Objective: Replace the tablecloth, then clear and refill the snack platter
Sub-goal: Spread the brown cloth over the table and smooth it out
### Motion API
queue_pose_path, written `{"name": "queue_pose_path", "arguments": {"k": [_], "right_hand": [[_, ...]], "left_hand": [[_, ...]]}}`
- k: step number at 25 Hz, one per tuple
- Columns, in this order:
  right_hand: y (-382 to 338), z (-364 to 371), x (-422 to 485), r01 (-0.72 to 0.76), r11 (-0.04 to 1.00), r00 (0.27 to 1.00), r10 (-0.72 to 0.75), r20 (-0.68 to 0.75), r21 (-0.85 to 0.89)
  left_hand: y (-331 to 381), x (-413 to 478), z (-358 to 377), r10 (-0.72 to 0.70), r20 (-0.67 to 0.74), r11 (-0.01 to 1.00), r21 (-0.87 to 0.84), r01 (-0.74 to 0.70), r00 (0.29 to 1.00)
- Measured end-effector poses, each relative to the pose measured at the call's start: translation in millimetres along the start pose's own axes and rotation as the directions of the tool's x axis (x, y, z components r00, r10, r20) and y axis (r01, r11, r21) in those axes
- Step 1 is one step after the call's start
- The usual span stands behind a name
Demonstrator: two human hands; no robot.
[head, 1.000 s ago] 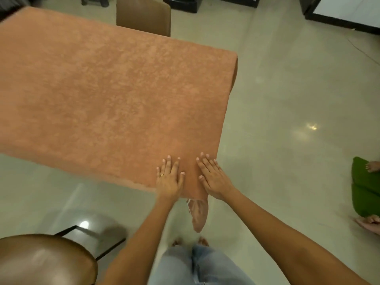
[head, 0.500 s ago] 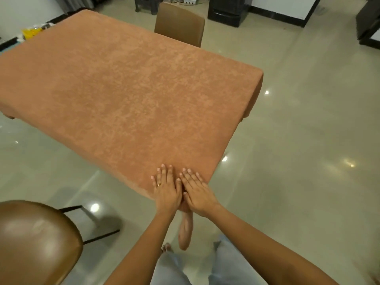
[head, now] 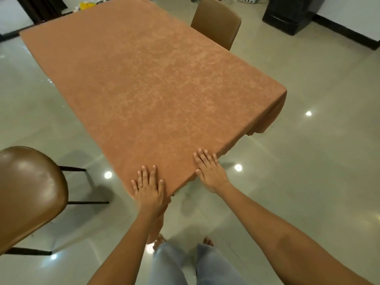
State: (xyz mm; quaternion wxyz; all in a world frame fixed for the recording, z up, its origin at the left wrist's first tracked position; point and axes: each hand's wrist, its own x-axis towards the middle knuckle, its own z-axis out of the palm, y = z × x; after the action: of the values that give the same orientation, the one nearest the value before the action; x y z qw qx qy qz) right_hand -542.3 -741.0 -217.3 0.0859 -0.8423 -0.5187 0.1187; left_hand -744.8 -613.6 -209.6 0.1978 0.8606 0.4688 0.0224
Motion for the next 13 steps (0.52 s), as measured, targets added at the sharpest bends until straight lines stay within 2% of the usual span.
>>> {"name": "queue_pose_path", "arguments": {"k": [3,6,9,13], "right_hand": [[-19,-7,12,0.174,0.985,0.985,-0.174,0.01,0.003],[-47,5,28,0.337,0.941,0.941,-0.337,0.024,-0.001],[-26,11,42,0.317,0.949,0.948,-0.317,0.017,-0.001],[51,-14,60,0.151,0.988,0.987,-0.152,-0.046,-0.024]], "left_hand": [[27,-1,11,0.015,-0.035,1.0,0.0,-0.015,0.999],[36,6,30,0.031,-0.04,0.996,0.087,-0.027,0.999],[39,10,36,-0.082,-0.111,0.996,0.035,0.086,0.99],[45,5,31,-0.08,-0.157,0.995,0.051,0.089,0.984]]}}
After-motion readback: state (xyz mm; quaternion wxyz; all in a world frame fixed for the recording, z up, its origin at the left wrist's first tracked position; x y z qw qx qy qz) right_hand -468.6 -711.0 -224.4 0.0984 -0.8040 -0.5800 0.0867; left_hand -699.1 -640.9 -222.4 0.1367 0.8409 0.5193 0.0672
